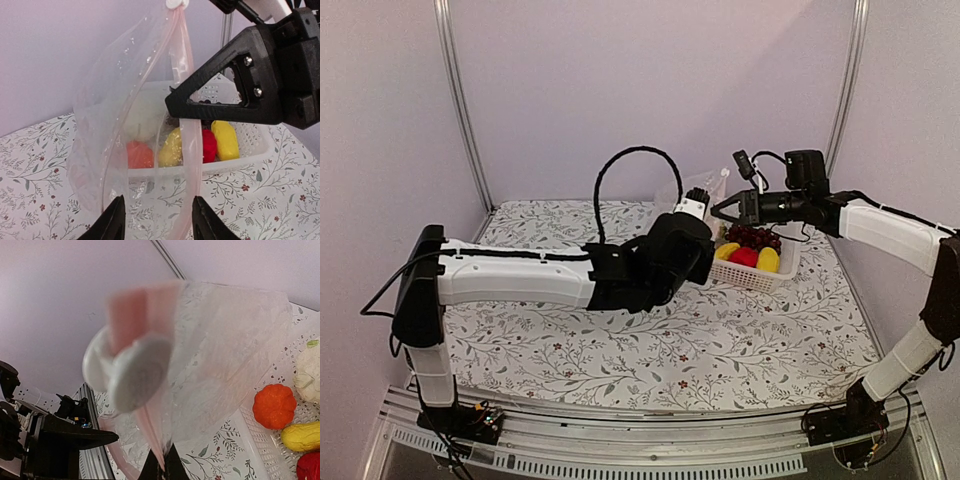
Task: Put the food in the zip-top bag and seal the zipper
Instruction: Pass from the right arm to the left
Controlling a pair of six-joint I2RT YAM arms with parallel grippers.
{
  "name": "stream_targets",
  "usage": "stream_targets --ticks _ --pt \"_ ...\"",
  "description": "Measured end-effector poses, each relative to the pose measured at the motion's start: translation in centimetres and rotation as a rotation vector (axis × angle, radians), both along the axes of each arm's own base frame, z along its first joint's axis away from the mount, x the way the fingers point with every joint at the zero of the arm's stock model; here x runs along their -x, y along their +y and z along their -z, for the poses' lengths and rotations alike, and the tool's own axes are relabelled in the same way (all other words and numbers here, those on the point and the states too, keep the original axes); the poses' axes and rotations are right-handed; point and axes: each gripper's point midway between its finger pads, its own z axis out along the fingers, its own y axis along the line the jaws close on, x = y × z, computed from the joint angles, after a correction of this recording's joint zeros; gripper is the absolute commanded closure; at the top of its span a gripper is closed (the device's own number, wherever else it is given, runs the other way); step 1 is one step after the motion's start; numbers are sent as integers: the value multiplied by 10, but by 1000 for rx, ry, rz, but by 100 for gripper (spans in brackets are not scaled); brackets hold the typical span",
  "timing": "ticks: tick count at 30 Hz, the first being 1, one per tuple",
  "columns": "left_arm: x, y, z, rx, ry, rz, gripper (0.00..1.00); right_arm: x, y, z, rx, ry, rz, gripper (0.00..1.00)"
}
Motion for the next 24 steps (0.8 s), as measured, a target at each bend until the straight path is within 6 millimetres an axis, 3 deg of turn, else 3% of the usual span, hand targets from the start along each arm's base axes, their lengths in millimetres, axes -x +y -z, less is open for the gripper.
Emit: stream_targets --ticks 6,12,15,20,24 --pt "12 -14 -20 109 54 200 50 0 -2 -5 -2 -7 14 100" --pt "23 -4 -73 243 20 251 42 1 -4 -7 -2 -9 26 100" --pt "18 3 -85 268 17 210 36 2 -4 -7 -2 -10 28 100" --pt "-9 -2 -79 227 48 142 34 2 -7 -7 4 -12 46 100" --pt "-21 -10 -54 138 77 123 35 1 -7 -7 5 -13 51 100"
